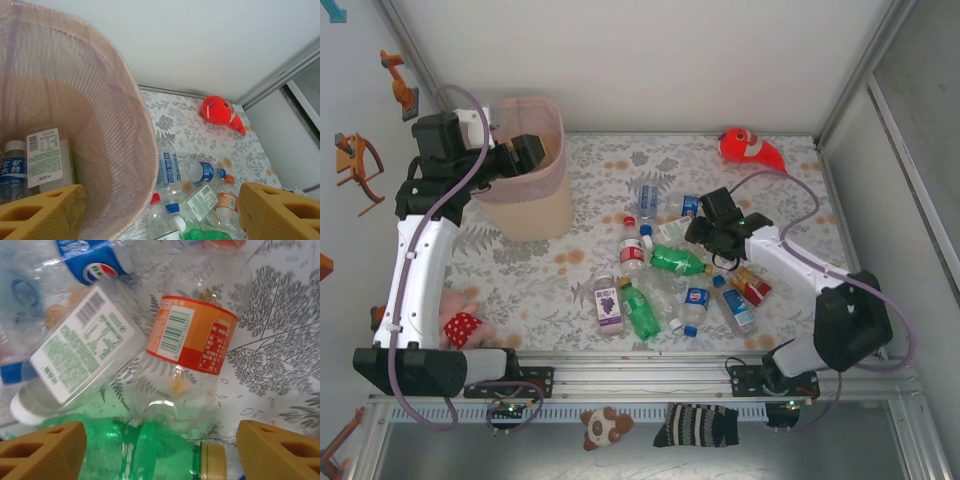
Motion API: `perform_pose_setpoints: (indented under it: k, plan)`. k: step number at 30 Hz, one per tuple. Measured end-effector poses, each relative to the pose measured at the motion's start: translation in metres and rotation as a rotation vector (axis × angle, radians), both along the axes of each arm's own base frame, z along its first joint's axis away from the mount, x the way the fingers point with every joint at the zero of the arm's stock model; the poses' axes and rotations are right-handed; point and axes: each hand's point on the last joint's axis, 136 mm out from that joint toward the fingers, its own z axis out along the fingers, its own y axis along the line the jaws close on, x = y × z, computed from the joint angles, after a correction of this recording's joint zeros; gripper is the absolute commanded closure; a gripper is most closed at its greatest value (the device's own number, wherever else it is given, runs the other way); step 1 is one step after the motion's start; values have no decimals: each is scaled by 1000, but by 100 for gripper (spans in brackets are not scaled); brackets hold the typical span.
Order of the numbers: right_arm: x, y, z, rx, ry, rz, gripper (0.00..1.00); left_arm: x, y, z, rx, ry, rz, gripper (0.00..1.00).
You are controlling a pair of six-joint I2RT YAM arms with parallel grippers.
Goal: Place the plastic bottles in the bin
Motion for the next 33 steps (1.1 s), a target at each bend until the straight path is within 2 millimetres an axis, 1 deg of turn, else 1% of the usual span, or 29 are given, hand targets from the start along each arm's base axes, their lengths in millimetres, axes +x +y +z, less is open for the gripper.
perform_pose_setpoints:
  k: [5,8,15,19,27,33]
  plan:
    - [7,-1,-30,20,74,-58,19,-4,0,0,-5,-5,2,21]
    - [10,-2,-42,20,97,-77,20,-5,0,2,-8,-10,2,21]
    - [16,-5,-59,36,131,-110,23,-6,-1,4,-13,-16,-2,21]
    - [20,-9,-62,44,133,-125,26,-5,-1,4,-14,-18,-3,21]
    - [27,-14,-60,55,115,-146,35,-5,-1,6,-20,-22,-5,21]
    - [29,-19,-60,59,112,-158,38,-5,-3,7,-30,-22,-8,21]
